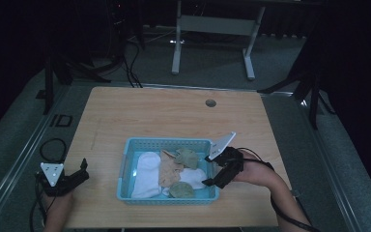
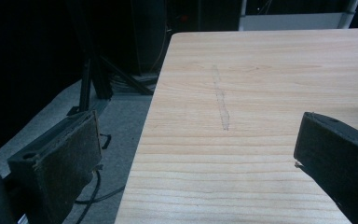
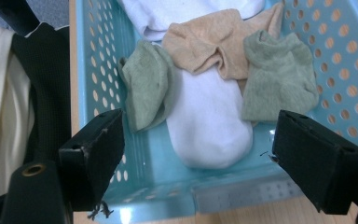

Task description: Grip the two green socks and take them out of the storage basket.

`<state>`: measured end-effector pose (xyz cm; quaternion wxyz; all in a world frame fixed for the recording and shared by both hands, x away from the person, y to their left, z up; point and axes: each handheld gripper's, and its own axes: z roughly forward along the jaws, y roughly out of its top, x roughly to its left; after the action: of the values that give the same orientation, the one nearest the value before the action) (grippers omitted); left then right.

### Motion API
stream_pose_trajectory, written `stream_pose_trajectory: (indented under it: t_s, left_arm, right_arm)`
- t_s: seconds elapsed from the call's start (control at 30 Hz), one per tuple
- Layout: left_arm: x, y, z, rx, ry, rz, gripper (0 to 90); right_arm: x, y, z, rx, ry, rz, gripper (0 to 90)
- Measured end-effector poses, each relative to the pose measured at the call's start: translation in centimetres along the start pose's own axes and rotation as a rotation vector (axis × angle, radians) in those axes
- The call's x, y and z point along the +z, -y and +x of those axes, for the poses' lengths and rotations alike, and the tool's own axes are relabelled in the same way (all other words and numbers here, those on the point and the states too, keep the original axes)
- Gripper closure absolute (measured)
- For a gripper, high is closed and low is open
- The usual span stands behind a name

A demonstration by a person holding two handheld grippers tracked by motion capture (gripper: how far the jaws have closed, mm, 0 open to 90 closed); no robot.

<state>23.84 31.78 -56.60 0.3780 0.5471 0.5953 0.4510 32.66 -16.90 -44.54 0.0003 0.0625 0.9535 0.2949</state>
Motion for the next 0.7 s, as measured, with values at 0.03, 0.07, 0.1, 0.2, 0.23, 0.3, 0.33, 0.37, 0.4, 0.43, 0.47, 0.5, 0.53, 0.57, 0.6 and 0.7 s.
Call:
stream_pose_trajectory:
  t_s: [0.03, 0.07, 0.1, 0.2, 0.23, 0.3, 0.33, 0.37, 0.4, 0.43, 0.47, 0.5, 0.53, 0.57, 0.6, 0.7]
  left_arm:
    - [0.0, 0.0, 0.0, 0.000, 0.000, 0.000, 0.4]
    - [0.0, 0.0, 0.0, 0.001, 0.000, 0.001, 0.4]
    - [0.0, 0.0, 0.0, 0.002, -0.001, 0.000, 0.4]
    - [0.0, 0.0, 0.0, 0.003, 0.000, 0.000, 0.4]
    - [0.0, 0.0, 0.0, 0.003, 0.000, 0.000, 0.4]
    - [0.0, 0.0, 0.0, 0.002, 0.000, 0.000, 0.4]
    - [0.0, 0.0, 0.0, 0.001, 0.000, 0.000, 0.4]
    - [0.0, 0.0, 0.0, 0.001, 0.000, 0.000, 0.4]
    - [0.0, 0.0, 0.0, 0.002, 0.000, 0.000, 0.4]
    - [0.0, 0.0, 0.0, 0.002, 0.001, 0.000, 0.4]
    - [0.0, 0.0, 0.0, 0.002, 0.001, 0.001, 0.4]
    - [0.0, 0.0, 0.0, 0.001, 0.001, 0.000, 0.4]
    - [0.0, 0.0, 0.0, 0.001, 0.000, 0.000, 0.4]
    - [0.0, 0.0, 0.0, 0.001, 0.000, 0.000, 0.4]
    - [0.0, 0.0, 0.0, 0.001, 0.000, 0.000, 0.4]
    - [0.0, 0.0, 0.0, 0.001, 0.000, 0.000, 0.4]
  right_arm:
    - [0.2, -0.1, 0.1, -0.003, -0.009, 0.004, 20.6]
    - [0.3, -0.2, 0.1, -0.010, -0.016, 0.005, 20.9]
    - [0.5, -0.3, 0.1, -0.011, -0.024, 0.009, 21.0]
    - [1.1, -0.6, 0.3, -0.020, -0.019, 0.017, 22.2]
    - [1.3, -0.7, 0.3, -0.017, -0.024, 0.020, 23.1]
    - [1.7, -0.9, 0.4, -0.028, -0.031, 0.022, 30.5]
    - [1.9, -1.0, 0.4, -0.032, -0.041, 0.023, 31.5]
    - [2.1, -1.1, 0.5, -0.031, -0.050, 0.027, 32.3]
    - [2.4, -1.3, 0.6, -0.036, -0.052, 0.037, 34.8]
    - [2.7, -1.5, 0.7, -0.039, -0.066, 0.041, 37.0]
    - [3.0, -1.6, 0.8, -0.041, -0.076, 0.047, 38.4]
    - [3.2, -1.7, 0.8, -0.045, -0.083, 0.053, 40.8]
    - [3.6, -1.8, 1.0, -0.052, -0.091, 0.064, 41.4]
    - [3.9, -1.9, 1.0, -0.060, -0.091, 0.069, 43.8]
    - [4.1, -2.0, 1.1, -0.059, -0.097, 0.076, 44.6]
    - [4.8, -2.3, 1.2, -0.067, -0.092, 0.091, 47.1]
